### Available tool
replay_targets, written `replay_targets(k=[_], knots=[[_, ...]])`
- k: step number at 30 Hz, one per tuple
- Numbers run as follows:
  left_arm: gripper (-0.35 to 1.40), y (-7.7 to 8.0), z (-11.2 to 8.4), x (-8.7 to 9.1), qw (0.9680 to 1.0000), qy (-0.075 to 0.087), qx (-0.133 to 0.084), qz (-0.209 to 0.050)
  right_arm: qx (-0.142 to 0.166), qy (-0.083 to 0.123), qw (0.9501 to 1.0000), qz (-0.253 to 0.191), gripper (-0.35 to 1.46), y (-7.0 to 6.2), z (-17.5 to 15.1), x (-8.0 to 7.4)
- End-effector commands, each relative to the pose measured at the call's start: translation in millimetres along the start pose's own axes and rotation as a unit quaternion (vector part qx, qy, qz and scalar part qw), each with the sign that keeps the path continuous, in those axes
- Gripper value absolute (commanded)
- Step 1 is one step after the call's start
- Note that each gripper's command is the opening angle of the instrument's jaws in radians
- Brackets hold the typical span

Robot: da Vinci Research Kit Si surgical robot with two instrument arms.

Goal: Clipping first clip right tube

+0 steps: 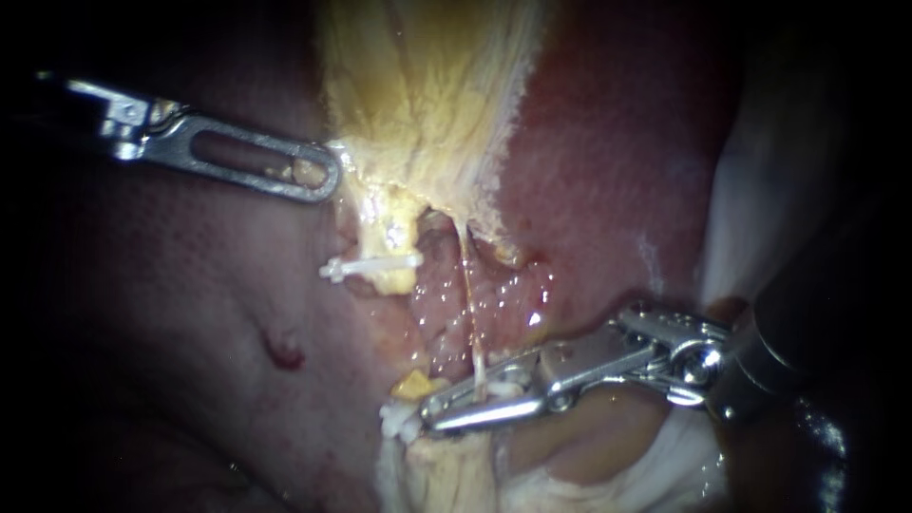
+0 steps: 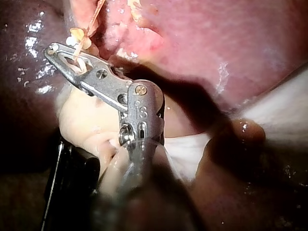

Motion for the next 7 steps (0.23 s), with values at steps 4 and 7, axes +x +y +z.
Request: replay_targets(k=[4, 7], knots=[[-0.35, 0.0, 0.0, 0.0, 1.0, 0.0, 0.0, 0.0, 0.0, 0.0, 1.0, 0.0, -0.35, 0.0, -0.1, 0.1], [-0.35, 0.0, 0.0, 0.0, 1.0, 0.0, 0.0, 0.0, 0.0, 0.0, 1.0, 0.0, -0.35, 0.1, -0.2, 0.1]])
